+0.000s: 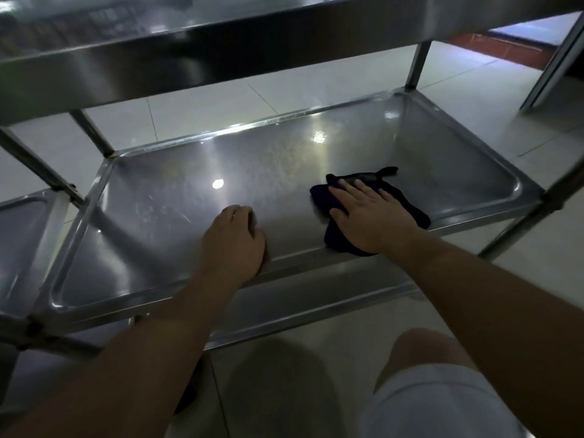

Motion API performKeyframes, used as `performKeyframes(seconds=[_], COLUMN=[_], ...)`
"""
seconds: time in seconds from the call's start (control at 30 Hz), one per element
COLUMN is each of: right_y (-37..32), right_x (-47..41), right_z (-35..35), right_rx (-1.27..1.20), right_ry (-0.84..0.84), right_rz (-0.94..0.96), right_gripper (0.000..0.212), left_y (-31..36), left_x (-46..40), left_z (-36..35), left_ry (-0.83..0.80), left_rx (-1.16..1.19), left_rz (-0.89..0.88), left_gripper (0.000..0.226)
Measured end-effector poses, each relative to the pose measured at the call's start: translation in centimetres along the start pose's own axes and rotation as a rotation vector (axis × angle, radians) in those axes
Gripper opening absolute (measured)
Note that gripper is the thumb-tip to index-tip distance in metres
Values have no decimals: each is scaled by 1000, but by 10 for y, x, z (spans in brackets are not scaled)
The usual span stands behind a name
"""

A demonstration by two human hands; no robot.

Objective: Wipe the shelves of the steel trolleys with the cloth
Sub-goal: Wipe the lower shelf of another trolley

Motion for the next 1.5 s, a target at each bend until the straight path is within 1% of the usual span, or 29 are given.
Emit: performKeyframes(seconds=[0.07,0.2,0.4,0.5,0.6,0.63,0.7,0.8,0.9,0.97,1.03,1.1,1.17,1.23,1.3,1.4,1.43,1.5], right_y=[26,90,211,233,217,201,153,49,-50,-79,-78,-56,-16,44,120,229,253,273], right_x=[7,26,42,37,19,9,-16,-61,-94,-101,-105,-108,-112,-110,-97,-59,-47,-33], right_z=[8,24,53,56,51,48,39,17,-8,-17,-16,-8,7,25,43,65,69,71], right_rx=[9,20,31,48,16,4,0,49,54,49,36,32,22,42,59,70,89,133], right_ry=[3,0,-6,59,69,66,71,81,17,-13,-29,-32,-11,47,95,99,104,103], right_rz=[-41,-149,-446,-513,-573,-541,-396,-134,131,258,310,295,208,88,-67,-336,-392,-437], right_gripper=[60,60,61,62,66,66,66,63,63,63,64,64,66,69,70,68,67,64], left_y=[-2,-2,2,6,7,7,7,6,4,4,3,1,-1,-2,-2,-2,-1,0], left_x=[2,7,11,12,11,11,11,11,13,14,13,11,11,11,11,10,9,10], left_z=[1,5,5,5,4,4,3,3,4,4,3,2,2,3,2,1,1,1], left_ry=[19,38,-16,-26,-19,-16,-10,-10,-8,-10,-19,-28,-35,-31,-26,-26,-24,-22], left_rx=[3,19,-24,-31,-38,-38,-31,-5,5,6,8,13,18,26,30,20,19,17], left_rz=[-15,-7,4,11,17,16,11,12,11,7,5,14,25,33,36,38,39,40], left_gripper=[30,28,42,44,40,38,36,35,37,40,44,47,51,52,52,52,51,49])
Point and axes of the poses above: each hand's wrist, its own x-axis away from the middle knuckle, its own z-axis out of the back of the hand, y = z × x, the point moved 6 cm from there along -x, towards the middle knuckle, and after that the axes turned 12 degrees about z, right-handed, at the moved point
